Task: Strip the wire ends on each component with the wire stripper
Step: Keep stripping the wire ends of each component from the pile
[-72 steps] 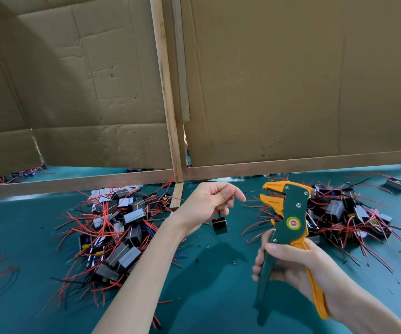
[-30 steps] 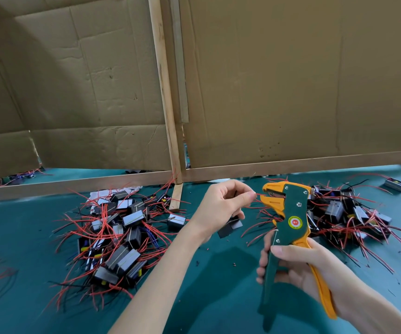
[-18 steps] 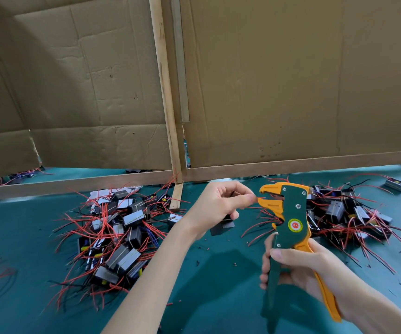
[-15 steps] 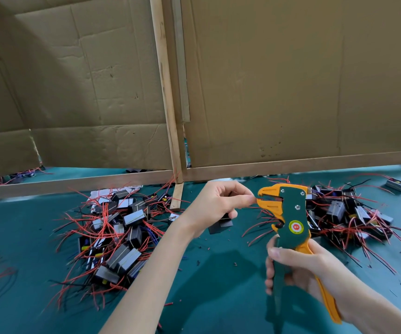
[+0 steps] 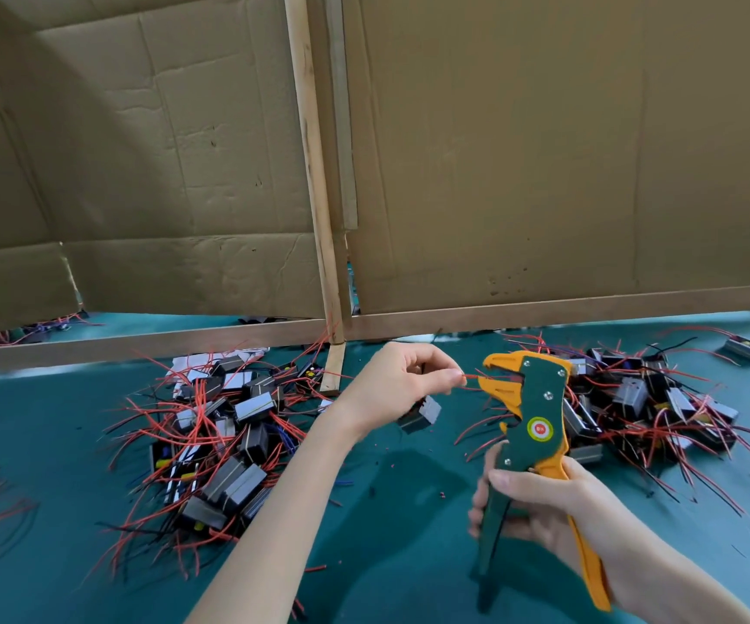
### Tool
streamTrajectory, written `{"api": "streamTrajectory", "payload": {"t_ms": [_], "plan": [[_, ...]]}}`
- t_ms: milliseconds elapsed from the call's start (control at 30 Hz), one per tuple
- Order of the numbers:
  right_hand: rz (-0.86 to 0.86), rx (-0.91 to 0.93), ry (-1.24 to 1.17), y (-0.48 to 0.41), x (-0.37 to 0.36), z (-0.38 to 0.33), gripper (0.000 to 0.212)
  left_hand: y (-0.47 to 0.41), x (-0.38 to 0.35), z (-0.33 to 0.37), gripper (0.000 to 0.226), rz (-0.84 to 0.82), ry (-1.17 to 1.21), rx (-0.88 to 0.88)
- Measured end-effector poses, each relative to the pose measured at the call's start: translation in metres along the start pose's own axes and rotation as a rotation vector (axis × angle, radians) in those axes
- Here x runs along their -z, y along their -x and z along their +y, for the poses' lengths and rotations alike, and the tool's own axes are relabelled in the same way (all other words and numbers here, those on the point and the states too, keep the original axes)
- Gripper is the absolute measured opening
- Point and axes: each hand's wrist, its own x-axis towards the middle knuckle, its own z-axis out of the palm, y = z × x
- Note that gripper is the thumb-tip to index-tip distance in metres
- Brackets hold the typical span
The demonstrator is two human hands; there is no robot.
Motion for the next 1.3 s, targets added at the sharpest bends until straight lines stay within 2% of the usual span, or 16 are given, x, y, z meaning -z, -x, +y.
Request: {"api": "streamTrajectory", "payload": {"t_ms": [100, 167, 267, 367, 433, 600, 667, 733, 767, 867, 967, 1033, 1100, 1200, 1300], "plan": [[0.02, -0.04, -0.051, -0.004, 0.006, 0.002, 0.053, -0.004, 0.005, -0.002, 0.016, 0.151, -0.143, -0.054], [0.054, -0.089, -0.089, -0.005, 0.008, -0.001, 0.047, -0.007, 0.007, -0.002, 0.015, 0.265, -0.242, -0.095], [0.109, -0.137, -0.123, -0.004, 0.01, -0.005, 0.035, -0.019, 0.003, 0.009, 0.008, 0.421, -0.262, -0.204], [0.122, -0.187, -0.139, -0.002, 0.008, -0.008, 0.025, -0.042, -0.022, 0.031, 0.008, 0.461, -0.262, -0.337], [0.114, -0.233, -0.164, 0.0, 0.008, -0.009, 0.02, -0.058, -0.047, 0.044, 0.01, 0.401, -0.235, -0.387], [0.13, -0.307, -0.172, -0.005, 0.012, -0.004, 0.033, -0.063, -0.088, 0.052, 0.034, -0.129, -0.223, -0.27], [0.13, -0.311, -0.179, -0.006, 0.014, -0.003, 0.037, -0.051, -0.078, 0.044, 0.035, -0.191, -0.134, -0.247], [0.123, -0.29, -0.199, -0.007, 0.015, -0.003, 0.036, -0.039, -0.055, 0.033, 0.035, -0.144, -0.053, -0.182], [0.114, -0.271, -0.201, -0.006, 0.015, -0.004, 0.035, -0.033, -0.039, 0.024, 0.036, -0.089, -0.09, -0.137], [0.072, -0.228, -0.198, -0.003, 0.017, -0.007, 0.038, -0.018, 0.012, -0.01, 0.04, 0.073, -0.48, 0.019], [0.059, -0.227, -0.217, -0.001, 0.017, -0.011, 0.045, -0.007, 0.042, -0.047, 0.039, 0.025, -0.781, 0.258], [0.061, -0.235, -0.23, 0.0, 0.018, -0.014, 0.046, -0.005, 0.045, -0.064, 0.033, -0.026, -0.863, 0.342], [0.06, -0.249, -0.236, 0.001, 0.019, -0.015, 0.045, -0.004, 0.04, -0.074, 0.026, -0.039, -0.885, 0.357], [0.058, -0.256, -0.23, 0.001, 0.021, -0.016, 0.043, -0.003, 0.03, -0.084, 0.011, 0.041, -0.884, 0.287], [0.066, -0.23, -0.221, 0.002, 0.02, -0.015, 0.038, -0.002, 0.027, -0.088, 0.005, 0.105, -0.842, 0.236]]}}
